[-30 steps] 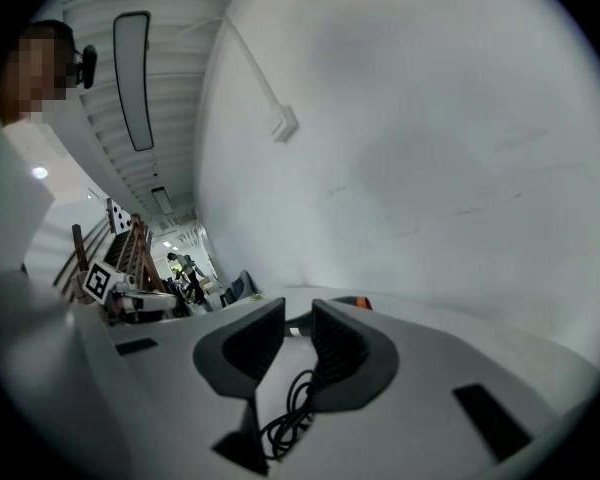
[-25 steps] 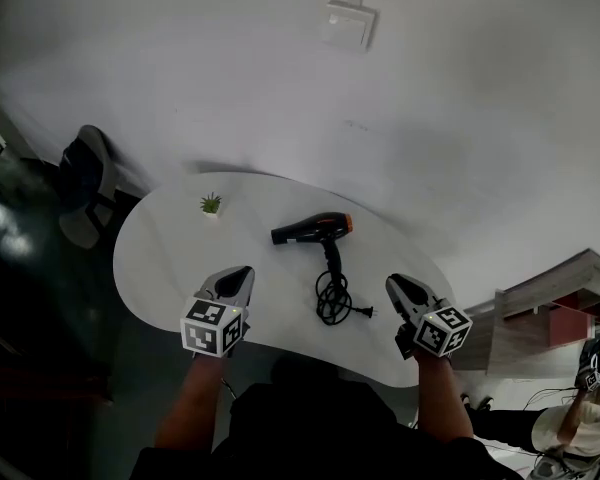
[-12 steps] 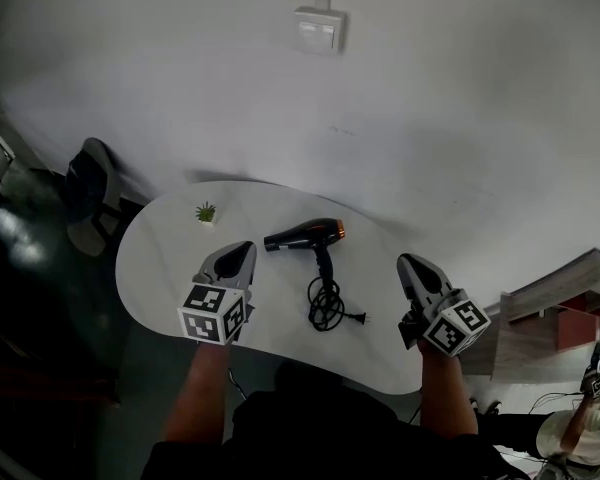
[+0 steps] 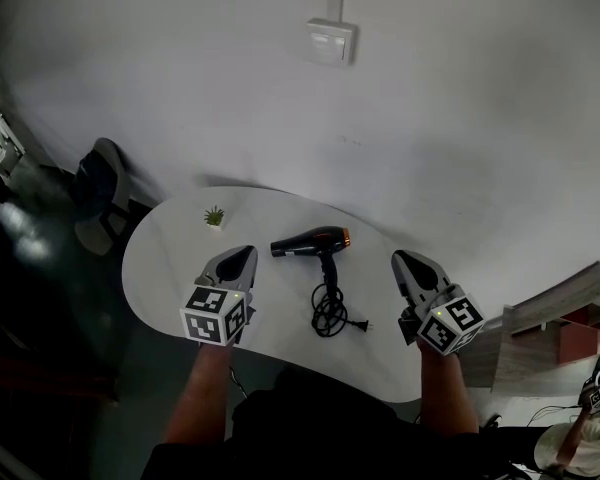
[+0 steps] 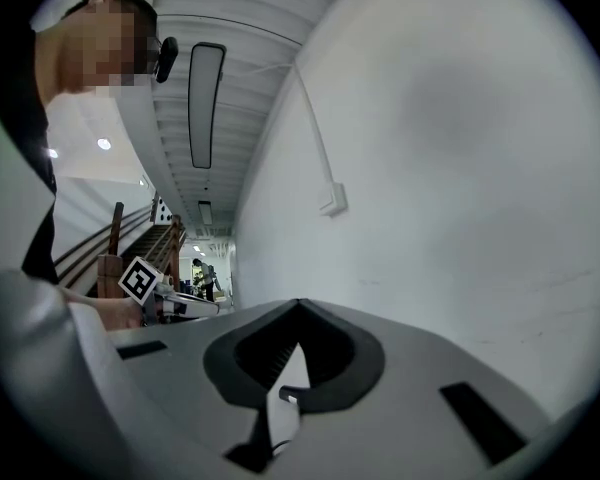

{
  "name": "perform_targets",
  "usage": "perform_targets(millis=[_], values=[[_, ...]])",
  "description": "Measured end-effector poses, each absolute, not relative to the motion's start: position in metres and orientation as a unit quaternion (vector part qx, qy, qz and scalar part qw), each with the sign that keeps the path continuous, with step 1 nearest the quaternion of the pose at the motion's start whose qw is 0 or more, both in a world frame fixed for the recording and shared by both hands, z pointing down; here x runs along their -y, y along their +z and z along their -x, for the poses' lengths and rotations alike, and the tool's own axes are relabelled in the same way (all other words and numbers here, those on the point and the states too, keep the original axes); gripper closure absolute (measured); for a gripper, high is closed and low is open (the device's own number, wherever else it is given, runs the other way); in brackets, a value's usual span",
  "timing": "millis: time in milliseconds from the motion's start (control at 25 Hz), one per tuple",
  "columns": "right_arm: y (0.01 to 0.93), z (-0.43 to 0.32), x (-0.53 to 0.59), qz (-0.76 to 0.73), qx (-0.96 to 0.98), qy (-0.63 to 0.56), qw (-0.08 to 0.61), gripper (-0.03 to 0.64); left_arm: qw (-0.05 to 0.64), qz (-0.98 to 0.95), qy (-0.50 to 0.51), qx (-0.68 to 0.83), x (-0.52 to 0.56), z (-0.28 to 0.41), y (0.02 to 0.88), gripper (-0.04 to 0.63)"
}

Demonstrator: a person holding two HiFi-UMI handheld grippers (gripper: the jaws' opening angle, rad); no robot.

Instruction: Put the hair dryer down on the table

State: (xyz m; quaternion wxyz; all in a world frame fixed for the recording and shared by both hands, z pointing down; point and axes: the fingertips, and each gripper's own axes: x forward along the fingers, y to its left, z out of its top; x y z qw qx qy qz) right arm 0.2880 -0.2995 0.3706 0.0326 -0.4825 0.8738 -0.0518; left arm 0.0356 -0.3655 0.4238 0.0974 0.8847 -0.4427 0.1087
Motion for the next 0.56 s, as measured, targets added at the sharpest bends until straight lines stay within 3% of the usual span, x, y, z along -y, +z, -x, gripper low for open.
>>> perform_targets(millis=[560], values=[[0.375, -0.287, 0.293, 0.481, -0.874, -0.062, 0.038, 0.604, 0.106, -0.879, 0.114, 0.451, 0.355, -0.021, 0.431, 0.584]])
